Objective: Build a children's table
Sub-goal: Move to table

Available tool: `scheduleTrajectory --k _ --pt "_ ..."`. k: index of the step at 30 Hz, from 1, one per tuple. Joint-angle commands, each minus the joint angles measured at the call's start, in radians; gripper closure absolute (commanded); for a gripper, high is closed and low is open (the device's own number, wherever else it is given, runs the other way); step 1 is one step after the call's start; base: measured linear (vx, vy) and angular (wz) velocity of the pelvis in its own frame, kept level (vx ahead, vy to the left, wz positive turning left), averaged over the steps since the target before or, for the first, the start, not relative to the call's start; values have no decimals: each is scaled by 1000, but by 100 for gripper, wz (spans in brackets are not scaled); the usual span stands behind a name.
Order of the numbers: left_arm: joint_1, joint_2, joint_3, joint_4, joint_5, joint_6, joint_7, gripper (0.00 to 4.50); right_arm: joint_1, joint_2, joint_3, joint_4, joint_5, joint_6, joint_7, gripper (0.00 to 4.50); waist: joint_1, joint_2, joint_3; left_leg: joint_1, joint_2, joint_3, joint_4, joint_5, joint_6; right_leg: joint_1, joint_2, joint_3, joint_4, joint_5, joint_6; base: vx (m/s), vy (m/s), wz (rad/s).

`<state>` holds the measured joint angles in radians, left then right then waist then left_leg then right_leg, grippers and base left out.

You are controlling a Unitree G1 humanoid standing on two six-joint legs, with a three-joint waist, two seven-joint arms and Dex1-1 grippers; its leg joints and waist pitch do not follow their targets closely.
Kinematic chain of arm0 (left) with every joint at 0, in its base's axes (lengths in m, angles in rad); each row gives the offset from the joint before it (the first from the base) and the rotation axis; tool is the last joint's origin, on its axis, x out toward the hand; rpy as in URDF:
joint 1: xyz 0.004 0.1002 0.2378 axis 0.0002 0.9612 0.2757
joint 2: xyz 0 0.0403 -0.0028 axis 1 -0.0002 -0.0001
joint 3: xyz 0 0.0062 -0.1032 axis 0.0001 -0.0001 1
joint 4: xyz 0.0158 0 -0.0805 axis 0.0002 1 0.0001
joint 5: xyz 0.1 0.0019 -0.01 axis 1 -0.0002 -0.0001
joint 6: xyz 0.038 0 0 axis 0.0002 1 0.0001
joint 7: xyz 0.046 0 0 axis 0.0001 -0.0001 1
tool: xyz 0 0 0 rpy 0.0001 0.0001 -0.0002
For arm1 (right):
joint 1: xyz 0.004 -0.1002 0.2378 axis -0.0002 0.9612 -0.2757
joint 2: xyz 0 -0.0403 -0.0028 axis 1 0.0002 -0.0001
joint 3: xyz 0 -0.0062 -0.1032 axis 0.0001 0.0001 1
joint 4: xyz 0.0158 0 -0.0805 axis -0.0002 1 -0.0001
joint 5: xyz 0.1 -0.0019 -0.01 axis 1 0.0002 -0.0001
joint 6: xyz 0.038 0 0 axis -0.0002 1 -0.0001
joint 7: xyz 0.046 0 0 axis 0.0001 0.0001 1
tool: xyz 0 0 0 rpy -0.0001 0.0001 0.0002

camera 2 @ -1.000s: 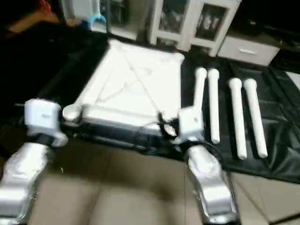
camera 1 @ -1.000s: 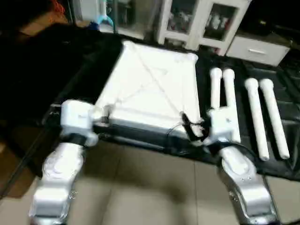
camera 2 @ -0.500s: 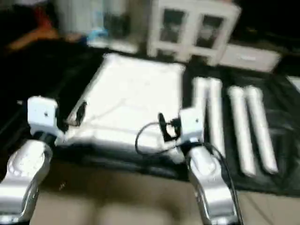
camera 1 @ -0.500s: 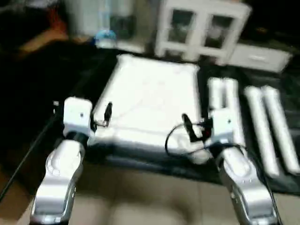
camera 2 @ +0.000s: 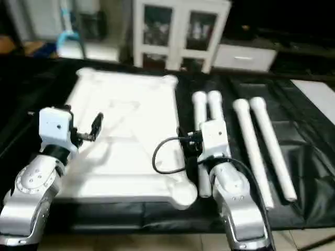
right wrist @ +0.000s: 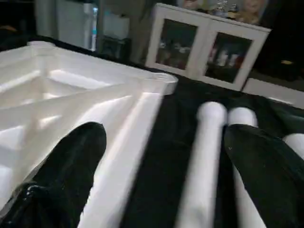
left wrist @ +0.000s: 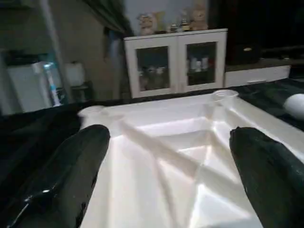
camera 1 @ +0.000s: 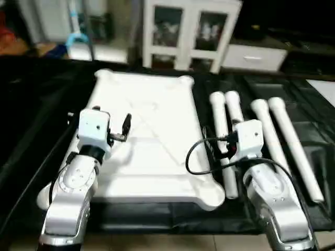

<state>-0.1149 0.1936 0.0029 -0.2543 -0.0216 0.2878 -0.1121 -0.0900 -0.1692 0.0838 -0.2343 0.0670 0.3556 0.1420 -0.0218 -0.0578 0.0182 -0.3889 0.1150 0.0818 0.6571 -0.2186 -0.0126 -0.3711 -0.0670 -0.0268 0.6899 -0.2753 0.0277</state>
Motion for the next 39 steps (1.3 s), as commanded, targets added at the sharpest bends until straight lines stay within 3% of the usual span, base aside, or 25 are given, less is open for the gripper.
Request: scheduleTrajectory --k 1,2,3,4,5,6,7,8,9,10,12,14,15,20,23,25,26,28,31,32,33,34,35,39 --pt "-9 0 -13 4 18 12 9 0 -24 -16 -27 4 14 60 23 5 18 -11 -58 -32 21 -2 -38 380 217 58 -102 68 -80 700 14 52 -65 -7" --pt "-10 2 -12 6 19 13 10 0 -31 -17 -29 8 19 68 27 5 22 -7 -67 -33 29 -1 -48 325 159 74 -99 60 -63 807 9 52 -65 -7" --pt "-9 9 -10 9 25 8 14 0 -54 -19 -36 29 18 79 28 5 24 -2 -60 -15 38 3 -72 216 69 71 -74 36 -69 832 -13 23 -62 -9" --pt "-9 17 -11 13 39 7 19 0 -75 -18 -45 52 17 84 21 5 19 6 -52 3 49 1 -89 95 17 70 -58 23 -86 645 -43 0 0 0" --pt "-9 24 -13 20 50 7 23 0 -102 -16 -58 83 23 95 21 5 17 17 -42 15 69 0 -104 -22 -14 63 -54 24 -102 401 -101 0 0 0" --pt "-10 32 -14 31 60 7 24 0 -127 -22 -62 115 24 106 27 5 16 24 -35 23 79 0 -112 -90 -26 53 -51 23 -108 278 -134 0 0 0" --pt "-13 39 -14 41 67 6 25 0 -147 -29 -63 142 22 116 33 5 11 26 -20 36 92 5 -126 -237 -47 40 -50 23 -124 45 -184 -73 11 8" --pt "-17 44 -10 53 69 10 25 0 -168 -39 -59 175 13 116 40 5 9 28 -15 37 96 6 -131 -303 -62 35 -50 23 -130 -58 -195 -73 11 8" --pt "-20 45 -6 61 72 13 24 0 -182 -49 -56 197 10 115 45 5 8 27 -14 40 96 12 -130 -376 -87 28 -52 26 -139 -183 -190 -79 19 6" --pt "-25 51 -6 71 79 20 22 0 -194 -57 -52 216 4 111 49 5 13 24 -13 44 97 19 -129 -407 -99 18 -55 30 -147 -247 -174 -74 15 8" --pt "-42 77 -11 105 103 42 15 0 -225 -66 -51 265 7 110 61 5 21 23 -14 47 96 27 -128 -412 -105 8 -59 33 -153 -284 -156 -74 14 7" --pt "-80 92 14 168 87 109 14 0 -287 -61 -65 351 21 95 66 5 24 29 -17 37 95 27 -132 -387 -114 12 -59 32 -146 -257 -147 -58 16 -1" --pt "-107 88 39 201 66 166 25 0 -328 -49 -77 409 33 103 73 5 26 35 -23 36 94 27 -129 -369 -120 12 -59 31 -143 -221 -152 0 0 0" --pt "-180 106 79 298 50 222 39 0 -437 -39 -61 575 45 161 147 5 26 31 -25 23 91 30 -125 -325 -104 16 -64 29 -139 -190 -183 0 0 0" --pt "-204 110 109 320 35 227 44 0 -462 -28 -70 610 77 211 181 5 32 29 -30 17 94 38 -122 -236 -83 23 -65 29 -131 -103 -207 0 0 0" --pt "-226 123 154 339 40 221 76 0 -495 -24 -61 677 79 229 200 5 41 28 -42 14 99 44 -117 -122 -66 32 -65 26 -117 46 -231 0 0 0" --pt "-227 130 167 348 30 240 71 0 -503 -22 -57 699 76 230 203 5 40 29 -41 14 99 47 -116 -110 -61 30 -62 24 -114 72 -240 0 0 0" --pt "-233 139 185 367 15 275 54 0 -522 -15 -61 740 77 225 202 5 46 13 -43 11 99 56 -114 -60 -40 32 -62 23 -108 131 -256 0 0 0" --pt "-248 143 207 393 -37 339 5 0 -555 1 -81 793 94 220 208 5 55 22 -38 23 103 61 -116 -96 -49 20 -63 23 -112 73 -260 0 0 0" --pt "-249 145 209 397 -54 359 -17 0 -562 8 -89 802 103 224 208 5 55 22 -37 23 105 60 -118 -107 -56 20 -63 24 -112 65 -260 0 0 0" --pt "-251 151 210 404 -60 373 -27 0 -570 17 -98 811 112 229 210 5 57 14 -36 25 106 62 -120 -117 -61 19 -63 24 -114 54 -257 0 0 0" --pt "-256 161 212 423 -58 377 -32 0 -578 27 -103 820 120 235 213 5 63 19 -34 29 107 63 -123 -137 -75 13 -62 25 -115 42 -251 0 0 0" --pt "-260 169 212 439 -57 379 -36 0 -584 34 -108 828 128 240 218 5 63 14 -33 30 107 63 -125 -148 -77 13 -62 25 -116 35 -248 0 0 0" --pt "-274 211 216 503 -48 376 -60 0 -626 61 -122 903 146 229 236 5 70 15 -29 30 108 60 -132 -202 -103 12 -66 26 -120 -26 -223 0 0 0"
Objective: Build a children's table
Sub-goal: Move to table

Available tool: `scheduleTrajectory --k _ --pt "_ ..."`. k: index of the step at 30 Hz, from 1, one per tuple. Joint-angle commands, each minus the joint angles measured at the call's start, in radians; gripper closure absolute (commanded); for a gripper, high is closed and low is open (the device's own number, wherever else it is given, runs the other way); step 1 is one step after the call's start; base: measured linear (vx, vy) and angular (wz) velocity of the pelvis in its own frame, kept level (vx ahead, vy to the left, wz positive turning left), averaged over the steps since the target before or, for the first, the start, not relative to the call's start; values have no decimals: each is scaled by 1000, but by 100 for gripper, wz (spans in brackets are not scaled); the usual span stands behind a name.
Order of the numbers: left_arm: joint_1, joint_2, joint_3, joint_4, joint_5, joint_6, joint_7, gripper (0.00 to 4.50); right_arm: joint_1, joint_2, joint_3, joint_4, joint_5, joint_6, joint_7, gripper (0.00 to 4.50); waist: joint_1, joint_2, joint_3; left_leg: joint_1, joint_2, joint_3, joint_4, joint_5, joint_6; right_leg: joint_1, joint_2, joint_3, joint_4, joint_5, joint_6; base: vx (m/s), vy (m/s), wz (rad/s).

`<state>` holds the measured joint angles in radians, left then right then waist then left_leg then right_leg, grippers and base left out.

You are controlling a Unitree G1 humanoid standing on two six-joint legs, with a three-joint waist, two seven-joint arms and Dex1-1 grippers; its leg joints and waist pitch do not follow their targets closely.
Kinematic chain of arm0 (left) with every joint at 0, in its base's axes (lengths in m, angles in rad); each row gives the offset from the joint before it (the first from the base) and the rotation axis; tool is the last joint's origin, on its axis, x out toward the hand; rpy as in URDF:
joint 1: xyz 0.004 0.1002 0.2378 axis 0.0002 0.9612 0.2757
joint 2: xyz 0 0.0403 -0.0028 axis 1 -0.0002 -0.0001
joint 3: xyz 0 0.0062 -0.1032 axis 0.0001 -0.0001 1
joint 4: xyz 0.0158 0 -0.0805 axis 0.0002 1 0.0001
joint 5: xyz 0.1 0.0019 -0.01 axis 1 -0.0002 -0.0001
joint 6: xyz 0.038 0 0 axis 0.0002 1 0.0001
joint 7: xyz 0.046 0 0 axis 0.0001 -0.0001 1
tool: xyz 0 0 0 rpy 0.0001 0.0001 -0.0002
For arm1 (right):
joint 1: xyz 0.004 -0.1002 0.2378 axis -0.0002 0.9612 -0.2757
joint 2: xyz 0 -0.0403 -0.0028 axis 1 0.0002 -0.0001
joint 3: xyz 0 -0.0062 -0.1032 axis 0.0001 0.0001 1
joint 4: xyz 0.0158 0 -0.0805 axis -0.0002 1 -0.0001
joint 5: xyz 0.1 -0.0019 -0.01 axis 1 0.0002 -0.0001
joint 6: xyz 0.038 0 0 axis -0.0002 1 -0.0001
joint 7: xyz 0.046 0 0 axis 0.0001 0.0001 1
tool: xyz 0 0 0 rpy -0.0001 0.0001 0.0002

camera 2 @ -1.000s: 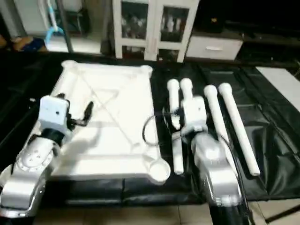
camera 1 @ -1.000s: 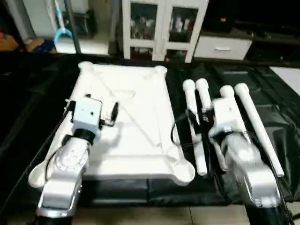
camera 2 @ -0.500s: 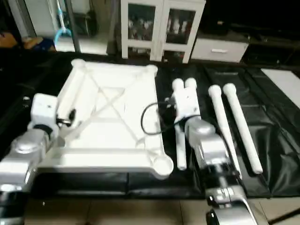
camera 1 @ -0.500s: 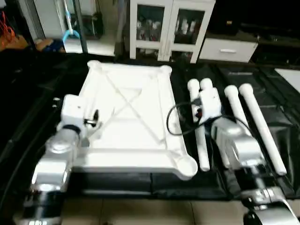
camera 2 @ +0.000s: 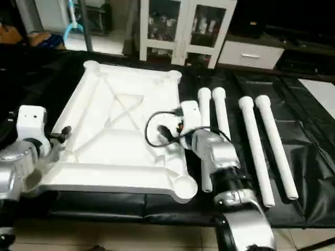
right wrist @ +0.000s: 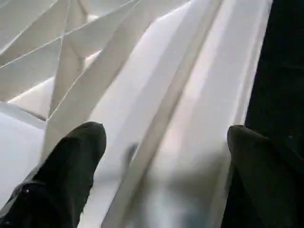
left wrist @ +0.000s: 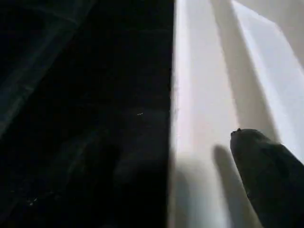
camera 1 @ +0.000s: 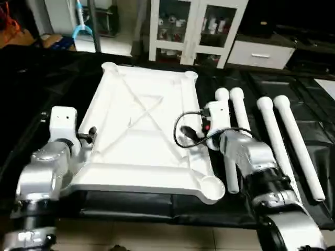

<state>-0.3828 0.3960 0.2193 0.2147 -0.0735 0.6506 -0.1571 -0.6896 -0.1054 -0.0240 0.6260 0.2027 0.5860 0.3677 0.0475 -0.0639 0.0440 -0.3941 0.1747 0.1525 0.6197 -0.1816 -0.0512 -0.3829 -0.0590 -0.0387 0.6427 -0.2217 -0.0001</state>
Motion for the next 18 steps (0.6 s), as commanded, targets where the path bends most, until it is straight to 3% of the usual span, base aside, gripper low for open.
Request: scheduleTrajectory --k 1,8,10,11,13,15,17,18 --pt "-6 16 2 45 3 17 -22 0 -37 2 -15 69 10 -2 10 5 1 24 -55 35 48 -11 -96 -251 -73 23 -76 38 -73 -93 -193 0 0 0" --pt "33 73 7 31 -11 60 -78 0 -111 31 -62 220 21 -65 -26 5 -5 24 -49 36 48 -14 -102 -341 -96 15 -83 42 -84 -221 -178 0 0 0" --pt "42 88 21 24 -22 72 -86 0 -130 46 -81 239 42 -77 -20 5 -9 22 -51 32 49 -14 -103 -319 -87 19 -82 41 -82 -193 -181 0 0 0" --pt "46 94 28 22 -26 79 -86 0 -138 52 -86 250 46 -84 -19 5 -8 32 -52 33 48 -14 -102 -312 -88 18 -80 41 -80 -177 -184 0 0 0" --pt "75 121 53 -10 -26 110 -80 0 -169 77 -81 303 37 -118 -20 5 -13 25 -57 27 46 -11 -101 -269 -76 25 -79 41 -75 -117 -201 0 0 0" --pt "106 134 81 -48 -28 133 -74 0 -194 99 -78 349 29 -155 -22 5 -21 23 -59 13 46 -13 -101 -218 -65 37 -82 38 -67 -76 -210 0 0 0" --pt "143 137 139 -96 -39 164 -56 0 -219 127 -72 385 24 -199 -20 5 -26 16 -63 16 47 -9 -96 -185 -50 36 -82 38 -65 -37 -220 0 0 0" --pt "166 135 184 -113 -39 175 -36 0 -233 146 -69 398 23 -220 -12 5 -28 20 -62 15 45 -7 -95 -156 -35 34 -78 38 -66 -1 -230 0 0 0"
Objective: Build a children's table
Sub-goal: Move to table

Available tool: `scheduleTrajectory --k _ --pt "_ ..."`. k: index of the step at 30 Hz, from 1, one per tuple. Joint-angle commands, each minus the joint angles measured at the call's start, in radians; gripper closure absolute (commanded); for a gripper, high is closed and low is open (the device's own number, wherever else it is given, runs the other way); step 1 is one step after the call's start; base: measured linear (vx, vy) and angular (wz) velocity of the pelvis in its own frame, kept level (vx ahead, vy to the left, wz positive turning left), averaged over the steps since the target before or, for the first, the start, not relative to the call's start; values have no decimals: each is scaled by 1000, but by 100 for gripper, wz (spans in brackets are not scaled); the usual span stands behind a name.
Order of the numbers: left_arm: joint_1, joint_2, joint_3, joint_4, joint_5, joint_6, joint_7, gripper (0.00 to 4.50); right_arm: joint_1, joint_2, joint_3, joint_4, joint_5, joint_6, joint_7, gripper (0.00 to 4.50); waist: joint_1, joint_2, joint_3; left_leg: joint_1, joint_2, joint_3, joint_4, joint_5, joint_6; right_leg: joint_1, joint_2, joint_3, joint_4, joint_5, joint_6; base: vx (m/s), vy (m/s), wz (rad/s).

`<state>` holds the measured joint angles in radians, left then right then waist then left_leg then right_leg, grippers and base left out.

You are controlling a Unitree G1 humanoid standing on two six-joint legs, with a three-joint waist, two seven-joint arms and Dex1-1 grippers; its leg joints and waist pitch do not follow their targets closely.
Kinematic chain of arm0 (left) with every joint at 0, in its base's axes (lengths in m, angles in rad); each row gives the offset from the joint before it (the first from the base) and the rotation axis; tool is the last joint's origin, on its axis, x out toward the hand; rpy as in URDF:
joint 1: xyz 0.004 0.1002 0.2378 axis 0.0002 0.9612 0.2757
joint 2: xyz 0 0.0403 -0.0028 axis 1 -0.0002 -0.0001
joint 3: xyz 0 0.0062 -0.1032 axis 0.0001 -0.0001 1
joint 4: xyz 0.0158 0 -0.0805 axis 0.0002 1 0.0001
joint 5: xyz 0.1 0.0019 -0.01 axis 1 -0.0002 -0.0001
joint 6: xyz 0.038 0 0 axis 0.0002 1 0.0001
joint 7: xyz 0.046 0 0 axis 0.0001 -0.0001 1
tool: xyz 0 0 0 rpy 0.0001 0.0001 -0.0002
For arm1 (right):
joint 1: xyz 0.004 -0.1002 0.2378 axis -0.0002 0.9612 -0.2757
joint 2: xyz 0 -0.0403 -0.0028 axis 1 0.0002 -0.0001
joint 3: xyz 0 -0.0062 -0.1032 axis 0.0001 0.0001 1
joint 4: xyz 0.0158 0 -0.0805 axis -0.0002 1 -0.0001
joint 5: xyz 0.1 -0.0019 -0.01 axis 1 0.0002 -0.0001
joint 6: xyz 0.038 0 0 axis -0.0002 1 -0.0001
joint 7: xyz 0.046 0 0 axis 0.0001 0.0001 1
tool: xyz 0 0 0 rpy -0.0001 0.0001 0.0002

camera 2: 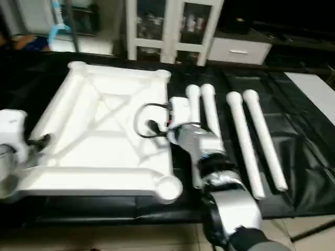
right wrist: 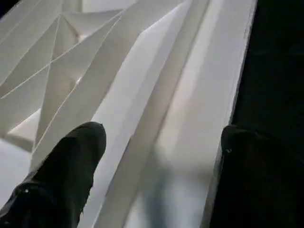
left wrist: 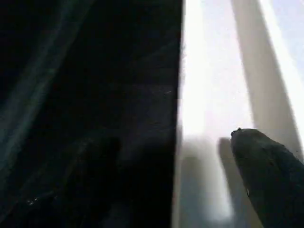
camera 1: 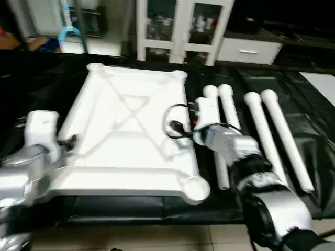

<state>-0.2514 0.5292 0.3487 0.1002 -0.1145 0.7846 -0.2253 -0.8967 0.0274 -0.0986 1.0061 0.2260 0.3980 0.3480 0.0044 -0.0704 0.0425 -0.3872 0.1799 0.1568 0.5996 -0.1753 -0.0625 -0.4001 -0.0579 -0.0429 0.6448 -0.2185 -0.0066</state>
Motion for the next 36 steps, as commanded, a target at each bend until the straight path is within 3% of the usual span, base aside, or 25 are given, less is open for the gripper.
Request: scheduleTrajectory --k 1,2,3,5,7,8,9,13,16,17,18,19,22,25,29,32,36 --pt "44 1 73 -4 3 44 44 0 -32 20 8 22 -1 -41 11 5 13 4 -59 5 41 -7 -72 -150 -3 54 -82 43 -65 2 -231 0 0 0" --pt "53 -1 94 -8 6 46 57 0 -38 28 9 26 -2 -50 14 5 15 7 -57 7 41 -7 -76 -148 2 53 -80 41 -68 -12 -228 0 0 0" --pt "66 -7 129 -8 9 48 89 0 -46 40 13 30 -6 -66 18 5 14 9 -56 15 45 -3 -75 -156 6 44 -78 42 -71 -18 -228 0 0 0" --pt "72 -14 155 -10 11 51 119 0 -52 47 14 32 -9 -79 22 5 14 10 -52 18 49 -3 -80 -181 -4 42 -75 40 -72 -46 -220 0 0 0" --pt "69 -37 203 -25 2 72 163 0 -55 53 9 26 -4 -83 30 5 14 7 -49 26 52 -1 -82 -219 -18 35 -72 41 -74 -70 -215 0 0 0" --pt "67 -43 212 -30 0 77 170 0 -54 52 9 22 -3 -82 32 5 15 -3 -48 27 52 1 -82 -227 -17 34 -71 41 -76 -84 -210 0 0 0" --pt "47 -76 272 -44 4 100 240 0 -54 48 6 9 1 -92 44 5 18 4 -46 30 54 1 -83 -254 -31 29 -73 43 -76 -118 -201 0 0 0" --pt "2 -143 364 -74 3 140 352 0 -64 34 -12 27 1 -132 43 5 21 5 -46 26 51 -2 -86 -274 -48 33 -74 43 -79 -134 -180 0 0 0" --pt "-20 -171 385 -82 8 156 395 0 -63 26 -21 23 7 -137 36 5 21 -1 -47 25 47 1 -81 -267 -40 31 -72 44 -81 -125 -173 0 0 0" --pt "-43 -209 392 -89 9 167 437 0 -55 18 -26 12 10 -138 31 5 24 6 -50 29 49 1 -79 -257 -41 31 -71 44 -79 -102 -176 0 0 0" --pt "-53 -223 398 -92 8 175 455 0 -53 16 -27 10 10 -140 29 5 24 3 -50 29 50 2 -78 -249 -36 31 -70 44 -79 -88 -179 0 0 0" --pt "-68 -250 407 -96 7 191 484 0 -48 13 -29 4 9 -141 27 5 27 12 -51 26 48 2 -77 -231 -31 33 -71 44 -76 -61 -185 0 0 0" --pt "-98 -318 423 -113 15 211 551 0 -30 3 -29 -17 6 -140 21 5 33 9 -53 30 51 3 -74 -219 -24 33 -70 42 -76 -26 -198 0 0 0" --pt "-105 -332 420 -115 20 221 569 0 -24 0 -28 -24 3 -142 17 5 38 10 -51 26 47 4 -74 -219 -14 34 -68 42 -78 -47 -195 0 0 0" --pt "-187 -447 457 -131 6 225 686 0 1 -11 -37 -66 5 -137 8 5 42 21 -50 31 50 3 -75 -238 -27 32 -67 41 -81 -49 -190 0 0 0" --pt "-234 -497 497 -121 -8 196 753 0 13 -12 -39 -94 8 -131 0 5 50 14 -51 27 46 2 -74 -235 -15 36 -69 41 -84 -65 -183 0 0 0" --pt "-277 -528 467 -121 -32 196 746 0 57 -10 -19 -187 6 -105 14 5 58 17 -49 29 48 2 -76 -241 -17 30 -68 40 -90 -102 -154 0 0 0"
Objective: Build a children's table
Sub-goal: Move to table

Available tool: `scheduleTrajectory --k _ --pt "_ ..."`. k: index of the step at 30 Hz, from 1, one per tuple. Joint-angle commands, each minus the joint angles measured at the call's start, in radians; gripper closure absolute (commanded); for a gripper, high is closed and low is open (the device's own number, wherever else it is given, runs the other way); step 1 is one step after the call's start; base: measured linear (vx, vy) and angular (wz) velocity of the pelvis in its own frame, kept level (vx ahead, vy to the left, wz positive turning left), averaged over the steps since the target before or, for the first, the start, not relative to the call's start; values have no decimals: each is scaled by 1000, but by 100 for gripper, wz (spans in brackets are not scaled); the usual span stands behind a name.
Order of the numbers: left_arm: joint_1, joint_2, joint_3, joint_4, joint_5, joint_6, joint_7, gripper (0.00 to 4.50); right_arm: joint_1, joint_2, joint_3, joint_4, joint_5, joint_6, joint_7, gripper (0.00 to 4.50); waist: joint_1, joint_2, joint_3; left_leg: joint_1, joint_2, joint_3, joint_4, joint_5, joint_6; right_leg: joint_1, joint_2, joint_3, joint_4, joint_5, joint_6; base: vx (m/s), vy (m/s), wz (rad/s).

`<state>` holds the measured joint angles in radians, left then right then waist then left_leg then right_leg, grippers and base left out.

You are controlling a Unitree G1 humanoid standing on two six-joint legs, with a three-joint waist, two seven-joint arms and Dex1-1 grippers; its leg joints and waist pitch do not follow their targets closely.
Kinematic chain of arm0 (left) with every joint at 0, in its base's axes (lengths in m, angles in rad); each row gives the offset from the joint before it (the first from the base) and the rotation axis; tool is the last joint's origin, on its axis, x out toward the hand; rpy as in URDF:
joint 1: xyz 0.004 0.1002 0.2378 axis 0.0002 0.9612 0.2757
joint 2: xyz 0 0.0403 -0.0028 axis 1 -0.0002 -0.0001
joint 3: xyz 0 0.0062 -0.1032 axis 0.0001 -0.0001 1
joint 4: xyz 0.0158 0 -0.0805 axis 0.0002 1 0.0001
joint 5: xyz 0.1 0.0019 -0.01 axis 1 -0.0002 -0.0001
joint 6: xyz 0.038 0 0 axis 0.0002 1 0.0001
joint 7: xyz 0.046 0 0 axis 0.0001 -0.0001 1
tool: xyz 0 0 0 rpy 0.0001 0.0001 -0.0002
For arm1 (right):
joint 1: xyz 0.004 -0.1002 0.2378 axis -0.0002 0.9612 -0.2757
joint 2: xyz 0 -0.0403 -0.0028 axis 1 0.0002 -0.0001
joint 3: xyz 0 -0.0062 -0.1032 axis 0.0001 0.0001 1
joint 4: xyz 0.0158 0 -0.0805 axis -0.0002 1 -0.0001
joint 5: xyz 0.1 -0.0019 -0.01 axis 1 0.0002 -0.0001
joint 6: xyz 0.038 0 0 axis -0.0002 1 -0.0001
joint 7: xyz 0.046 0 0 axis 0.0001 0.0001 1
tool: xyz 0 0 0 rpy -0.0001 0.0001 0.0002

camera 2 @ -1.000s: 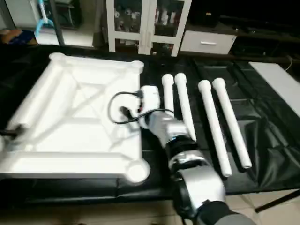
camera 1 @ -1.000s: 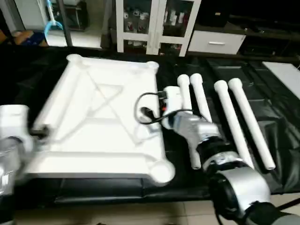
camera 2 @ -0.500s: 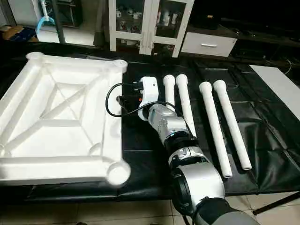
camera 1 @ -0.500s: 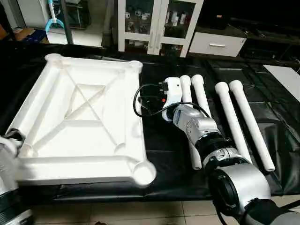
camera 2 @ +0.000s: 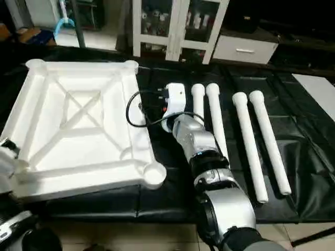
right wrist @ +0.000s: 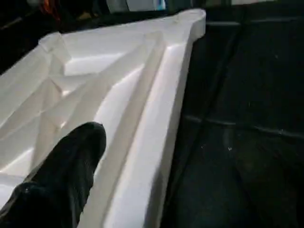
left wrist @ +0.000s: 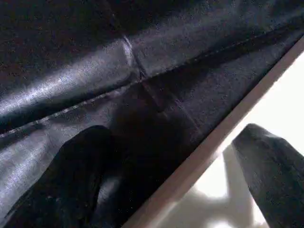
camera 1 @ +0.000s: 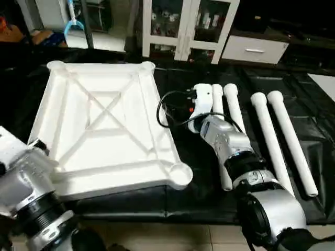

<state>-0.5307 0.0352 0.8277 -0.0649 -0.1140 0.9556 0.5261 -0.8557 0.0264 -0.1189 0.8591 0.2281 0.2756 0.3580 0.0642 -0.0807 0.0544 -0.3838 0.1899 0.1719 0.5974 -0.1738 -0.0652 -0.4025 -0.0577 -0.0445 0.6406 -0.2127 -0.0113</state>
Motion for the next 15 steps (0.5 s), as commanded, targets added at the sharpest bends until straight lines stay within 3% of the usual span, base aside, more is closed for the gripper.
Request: scheduleTrajectory --k 1,4,7,8,10,11,12,15 --pt "-2 -36 -26 38 -34 31 -15 0 28 -9 8 -65 3 25 9 5 -1 29 -62 26 39 -14 -74 -243 -17 31 -68 41 -85 -105 -149 0 0 0" --pt "-22 -30 -41 27 -45 7 -35 0 74 -16 31 -162 1 48 26 5 1 28 -63 26 40 -16 -77 -237 -23 33 -66 39 -85 -84 -145 0 0 0" --pt "-4 10 -146 10 -29 -25 -126 0 110 -28 46 -244 2 67 42 5 10 29 -65 26 41 -17 -78 -212 -23 34 -69 38 -87 -70 -134 0 0 0" --pt "30 58 -259 -4 5 -60 -202 0 131 -38 56 -291 0 77 48 5 15 27 -66 26 42 -17 -78 -193 -25 33 -70 38 -84 -49 -133 0 0 0" --pt "88 134 -415 -20 67 -161 -311 0 163 -54 67 -362 -1 92 55 5 19 29 -68 25 42 -16 -77 -165 -27 33 -67 37 -80 -16 -127 0 0 0" --pt "91 139 -424 -21 71 -166 -316 0 165 -56 68 -368 -1 93 56 5 17 28 -66 26 41 -14 -78 -163 -28 33 -65 37 -82 -9 -126 0 0 0" --pt "121 182 -487 -27 102 -218 -366 0 195 -72 76 -433 -1 103 66 5 19 27 -65 24 41 -14 -78 -164 -30 35 -66 39 -82 -4 -122 0 0 0" --pt "124 216 -489 -36 88 -296 -436 0 248 -107 83 -561 5 133 85 5 19 27 -67 25 40 -11 -74 -121 -37 41 -65 39 -76 64 -130 0 0 0"
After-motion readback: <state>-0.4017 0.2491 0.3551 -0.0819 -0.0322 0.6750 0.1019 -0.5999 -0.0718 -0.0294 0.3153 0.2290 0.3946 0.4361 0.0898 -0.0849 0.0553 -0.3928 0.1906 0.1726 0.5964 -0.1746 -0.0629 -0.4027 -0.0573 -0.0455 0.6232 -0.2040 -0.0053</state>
